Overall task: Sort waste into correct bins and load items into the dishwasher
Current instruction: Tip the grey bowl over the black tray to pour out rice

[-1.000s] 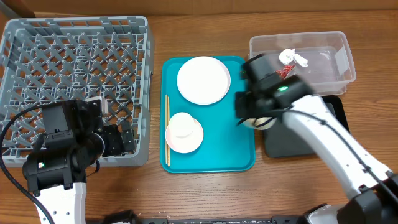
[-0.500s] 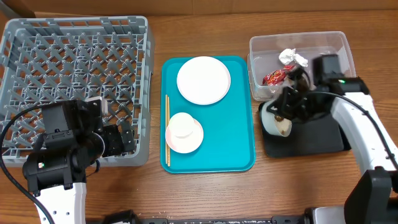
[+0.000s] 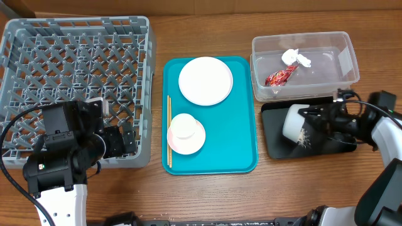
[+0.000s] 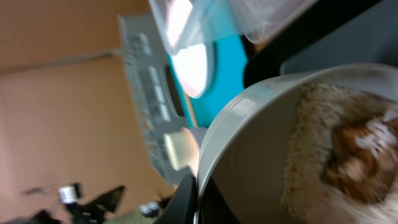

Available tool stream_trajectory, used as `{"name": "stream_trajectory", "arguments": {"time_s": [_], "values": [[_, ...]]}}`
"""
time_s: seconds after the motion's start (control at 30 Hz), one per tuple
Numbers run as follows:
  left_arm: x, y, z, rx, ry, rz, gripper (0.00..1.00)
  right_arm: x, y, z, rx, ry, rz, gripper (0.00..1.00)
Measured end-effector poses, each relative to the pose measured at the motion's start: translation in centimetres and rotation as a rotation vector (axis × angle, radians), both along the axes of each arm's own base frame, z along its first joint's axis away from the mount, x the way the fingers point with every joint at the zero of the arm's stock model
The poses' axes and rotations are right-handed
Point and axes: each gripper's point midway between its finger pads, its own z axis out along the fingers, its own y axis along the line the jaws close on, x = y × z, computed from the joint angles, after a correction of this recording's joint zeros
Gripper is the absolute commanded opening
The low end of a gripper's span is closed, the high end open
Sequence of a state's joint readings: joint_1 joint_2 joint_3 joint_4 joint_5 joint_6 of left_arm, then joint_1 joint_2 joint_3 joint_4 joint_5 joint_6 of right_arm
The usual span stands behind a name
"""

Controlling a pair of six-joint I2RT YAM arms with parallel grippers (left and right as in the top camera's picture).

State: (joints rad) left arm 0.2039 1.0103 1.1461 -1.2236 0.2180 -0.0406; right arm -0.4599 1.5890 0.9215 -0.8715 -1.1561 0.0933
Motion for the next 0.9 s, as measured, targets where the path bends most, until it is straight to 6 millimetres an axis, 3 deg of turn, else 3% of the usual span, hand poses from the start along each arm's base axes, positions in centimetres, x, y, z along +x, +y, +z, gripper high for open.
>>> {"name": "stream_trajectory", "arguments": {"time_s": [0.13, 0.43, 0.9], "values": [[0.0, 0.0, 0.0, 0.0, 0.0, 0.0, 1.0, 0.2, -0.8, 1.4, 0.095, -0.058, -0.038, 0.04], [0.0, 0.0, 0.0, 0.0, 0.001, 0.0, 1.0, 0.2, -0.3, 5.0, 0.292, -0.149, -0.028, 0.04], [-0.1, 0.0, 0.0, -0.001, 0.003, 0.0, 1.0, 0.1, -0.2, 5.8, 0.343, -0.151, -0.028, 0.04]]}}
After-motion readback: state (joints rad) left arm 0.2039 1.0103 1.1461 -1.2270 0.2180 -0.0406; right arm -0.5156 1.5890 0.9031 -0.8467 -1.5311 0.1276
